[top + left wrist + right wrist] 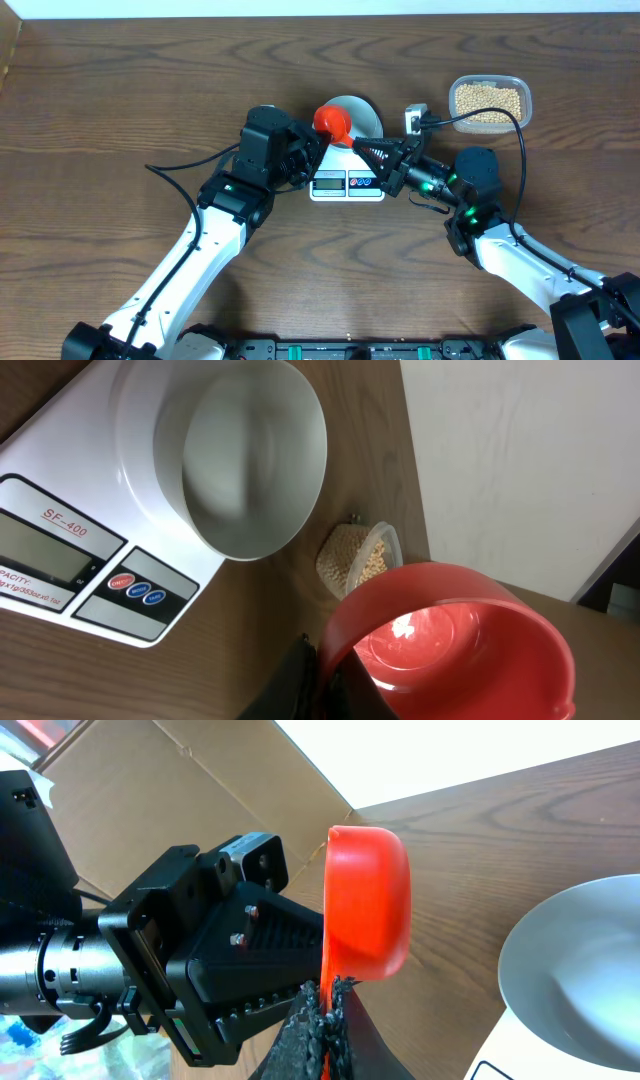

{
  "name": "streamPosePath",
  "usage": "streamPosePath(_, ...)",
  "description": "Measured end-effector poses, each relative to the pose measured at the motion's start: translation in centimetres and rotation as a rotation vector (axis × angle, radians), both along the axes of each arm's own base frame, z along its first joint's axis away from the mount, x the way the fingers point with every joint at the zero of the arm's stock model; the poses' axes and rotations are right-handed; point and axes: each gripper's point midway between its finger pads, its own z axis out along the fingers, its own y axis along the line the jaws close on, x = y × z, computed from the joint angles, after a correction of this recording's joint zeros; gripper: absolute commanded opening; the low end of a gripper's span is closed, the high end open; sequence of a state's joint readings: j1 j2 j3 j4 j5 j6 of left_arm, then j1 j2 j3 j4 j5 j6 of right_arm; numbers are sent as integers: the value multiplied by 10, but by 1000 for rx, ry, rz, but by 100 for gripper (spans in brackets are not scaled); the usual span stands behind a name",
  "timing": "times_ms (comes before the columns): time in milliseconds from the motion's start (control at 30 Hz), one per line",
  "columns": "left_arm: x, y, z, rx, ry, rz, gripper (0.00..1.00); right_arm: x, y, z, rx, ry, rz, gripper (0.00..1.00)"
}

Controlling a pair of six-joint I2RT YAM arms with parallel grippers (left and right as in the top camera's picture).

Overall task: Scoop item into bowl and weigh 50g on scale
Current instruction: 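Close the right gripper on the scoop handle, release with left gripper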

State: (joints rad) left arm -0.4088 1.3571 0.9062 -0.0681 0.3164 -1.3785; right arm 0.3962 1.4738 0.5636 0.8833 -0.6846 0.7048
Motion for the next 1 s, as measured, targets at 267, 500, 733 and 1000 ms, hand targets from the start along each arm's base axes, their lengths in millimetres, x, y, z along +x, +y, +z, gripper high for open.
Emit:
streamPosePath(267,0,0,0,0,0,0,7,0,0,0,0,0,0,8)
streamPosePath(500,0,0,0,0,-1,0,7,-2,1,0,0,0,14,9)
streamPosePath(733,0,0,0,0,-1,1,7,-2,1,0,0,0,16,7)
streamPosePath(1000,1,0,0,1,-2,4,7,-3,1,-1,-1,3,18,8)
